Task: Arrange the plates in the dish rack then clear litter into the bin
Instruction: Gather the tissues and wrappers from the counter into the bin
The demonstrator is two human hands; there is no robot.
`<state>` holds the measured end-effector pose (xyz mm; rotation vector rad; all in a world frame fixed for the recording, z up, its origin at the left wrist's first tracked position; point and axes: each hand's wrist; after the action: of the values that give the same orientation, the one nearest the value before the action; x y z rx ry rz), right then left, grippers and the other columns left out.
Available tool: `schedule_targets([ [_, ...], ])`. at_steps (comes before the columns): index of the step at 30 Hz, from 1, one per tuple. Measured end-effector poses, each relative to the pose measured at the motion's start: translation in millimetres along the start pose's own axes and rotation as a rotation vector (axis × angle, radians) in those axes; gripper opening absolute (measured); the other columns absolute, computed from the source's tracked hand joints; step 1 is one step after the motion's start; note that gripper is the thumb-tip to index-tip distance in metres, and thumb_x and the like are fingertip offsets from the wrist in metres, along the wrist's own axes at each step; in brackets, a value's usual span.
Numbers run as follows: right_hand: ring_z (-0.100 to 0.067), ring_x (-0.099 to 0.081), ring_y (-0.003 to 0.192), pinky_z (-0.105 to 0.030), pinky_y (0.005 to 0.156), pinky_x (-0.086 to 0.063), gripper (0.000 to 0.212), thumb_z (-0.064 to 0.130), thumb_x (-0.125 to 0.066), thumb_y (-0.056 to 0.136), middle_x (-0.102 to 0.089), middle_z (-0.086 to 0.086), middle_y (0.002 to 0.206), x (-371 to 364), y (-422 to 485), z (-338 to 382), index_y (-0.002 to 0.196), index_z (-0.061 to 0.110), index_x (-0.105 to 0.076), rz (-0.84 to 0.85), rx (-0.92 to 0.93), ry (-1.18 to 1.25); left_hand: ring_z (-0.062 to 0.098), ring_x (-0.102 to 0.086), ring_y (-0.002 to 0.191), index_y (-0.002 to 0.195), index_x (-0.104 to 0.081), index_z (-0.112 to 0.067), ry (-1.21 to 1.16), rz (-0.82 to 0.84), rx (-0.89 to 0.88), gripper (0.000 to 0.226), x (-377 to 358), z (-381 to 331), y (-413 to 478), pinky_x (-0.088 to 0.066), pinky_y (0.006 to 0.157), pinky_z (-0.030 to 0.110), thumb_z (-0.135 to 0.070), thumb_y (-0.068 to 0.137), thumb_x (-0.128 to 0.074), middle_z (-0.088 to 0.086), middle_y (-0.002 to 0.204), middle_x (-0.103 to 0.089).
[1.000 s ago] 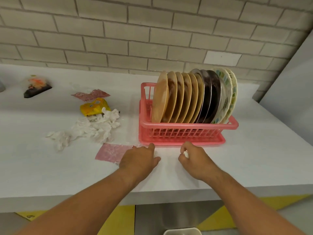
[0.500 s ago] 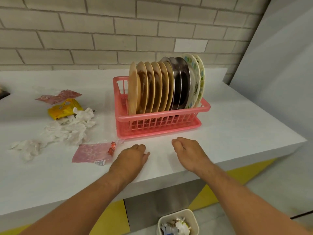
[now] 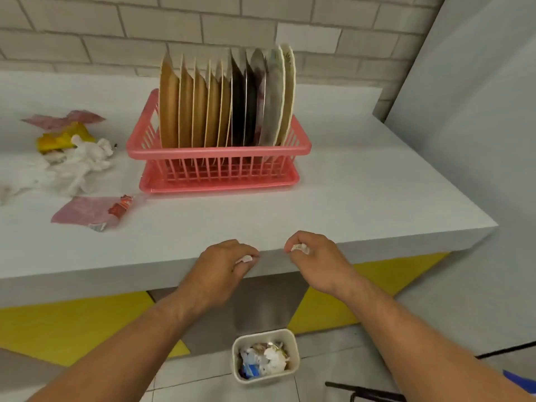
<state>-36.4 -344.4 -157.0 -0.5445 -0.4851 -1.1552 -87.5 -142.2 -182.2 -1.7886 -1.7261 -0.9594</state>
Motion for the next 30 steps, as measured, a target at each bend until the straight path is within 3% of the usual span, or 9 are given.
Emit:
schedule_targets([
  [5,-0.007,-0.057,0.071,-0.019,0.06,-0.047,0.02,0.019,-0.046,0.099,-0.062,0.005,0.095,-14.3,-17.4,-62.7,0.108,0.028,-0.061,0.087,-0.117,0.07,0.012,-0.047,0.06,0.057,-0.049,-0.022,0.181,0.093,0.131,0.05,-55.4,-6.8,-21.4,-0.035,0.057,0.027,-0.057,0.091,-0.042,-0.005,0.062,-0.05],
  [9,-0.015,-0.061,0.067,-0.02,0.05,-0.05,0.016,0.014,-0.046,0.1,-0.059,-0.003,0.089,-36.4,-32.2,-117.4,0.107,0.02,-0.06,0.118,-0.278,0.174,0.012,-0.044,0.057,0.053,-0.04,-0.022,0.169,0.148,0.239,0.054,-101.4,8.5,-29.0,-0.038,0.059,0.031,-0.053,0.096,-0.031,-0.006,0.059,-0.045],
  [11,-0.014,-0.061,0.059,-0.019,0.046,-0.048,0.015,0.01,-0.048,0.098,-0.06,-0.006,0.083,-55.8,-35.7,-148.0,0.099,0.016,-0.061,0.1,-0.313,0.159,0.016,-0.049,0.063,0.059,-0.04,-0.022,0.155,0.202,0.264,0.046,-131.9,32.3,-33.1,-0.041,0.064,0.032,-0.043,0.099,-0.033,-0.005,0.064,-0.048],
  [14,-0.01,-0.061,0.064,-0.026,0.059,-0.055,0.018,0.01,-0.054,0.094,-0.063,0.004,0.076,-96.1,-32.7,-202.2,0.084,0.023,-0.063,0.06,-0.31,0.066,0.023,-0.057,0.079,0.074,-0.044,-0.021,0.169,0.333,0.319,0.028,-189.7,79.1,-41.3,-0.045,0.072,0.034,-0.032,0.099,-0.036,0.004,0.085,-0.058],
  [16,-0.004,-0.056,0.064,-0.016,0.057,-0.047,0.017,0.013,-0.057,0.092,-0.061,0.009,0.072,-127.3,-27.7,-242.5,0.081,0.026,-0.062,0.043,-0.32,0.019,0.025,-0.057,0.087,0.081,-0.047,-0.02,0.194,0.412,0.301,0.023,-234.3,113.7,-48.0,-0.043,0.076,0.032,-0.028,0.1,-0.037,0.007,0.095,-0.059],
  [19,-0.005,-0.055,0.07,-0.009,0.051,-0.036,0.009,0.018,-0.057,0.094,-0.062,0.006,0.081,-177.0,-21.6,-308.1,0.089,0.024,-0.063,0.002,-0.367,-0.025,0.025,-0.056,0.099,0.102,-0.057,-0.011,0.277,0.523,0.221,0.024,-307.0,164.3,-54.5,-0.042,0.083,0.03,-0.023,0.101,-0.036,0.009,0.108,-0.059],
  [23,-0.013,-0.057,0.079,-0.016,0.058,-0.041,0.013,0.021,-0.05,0.098,-0.063,0.0,0.092,-237.6,-19.0,-385.1,0.099,0.017,-0.063,0.065,-0.431,-0.109,0.025,-0.053,0.113,0.125,-0.051,-0.009,0.319,0.686,0.169,0.03,-404.4,226.9,-61.8,-0.036,0.094,0.028,-0.019,0.102,-0.037,0.01,0.126,-0.054],
  [27,-0.016,-0.058,0.089,-0.026,0.074,-0.047,0.012,0.022,-0.051,0.096,-0.064,-0.001,0.098,-277.1,-10.3,-449.1,0.099,0.02,-0.062,0.095,-0.409,-0.163,0.027,-0.051,0.115,0.124,-0.053,-0.007,0.404,0.758,0.125,0.032,-481.3,277.8,-60.7,-0.039,0.095,0.034,-0.02,0.102,-0.034,0.013,0.129,-0.052],
  [30,-0.015,-0.055,0.091,-0.022,0.07,-0.041,0.013,0.024,-0.05,0.095,-0.061,0.001,0.102,-295.5,2.7,-481.4,0.102,0.022,-0.061,0.128,-0.379,-0.213,0.027,-0.04,0.126,0.133,-0.046,-0.013,0.496,0.811,0.085,0.037,-519.1,317.4,-61.8,-0.033,0.103,0.038,-0.026,0.102,-0.032,0.01,0.14,-0.041],
])
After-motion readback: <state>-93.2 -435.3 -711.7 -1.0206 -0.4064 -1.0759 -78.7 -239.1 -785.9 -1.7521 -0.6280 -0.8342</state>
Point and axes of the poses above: each hand's wrist, its own y-axis towards the middle knuckle, its own x-axis out of the back of the hand, z = x × y
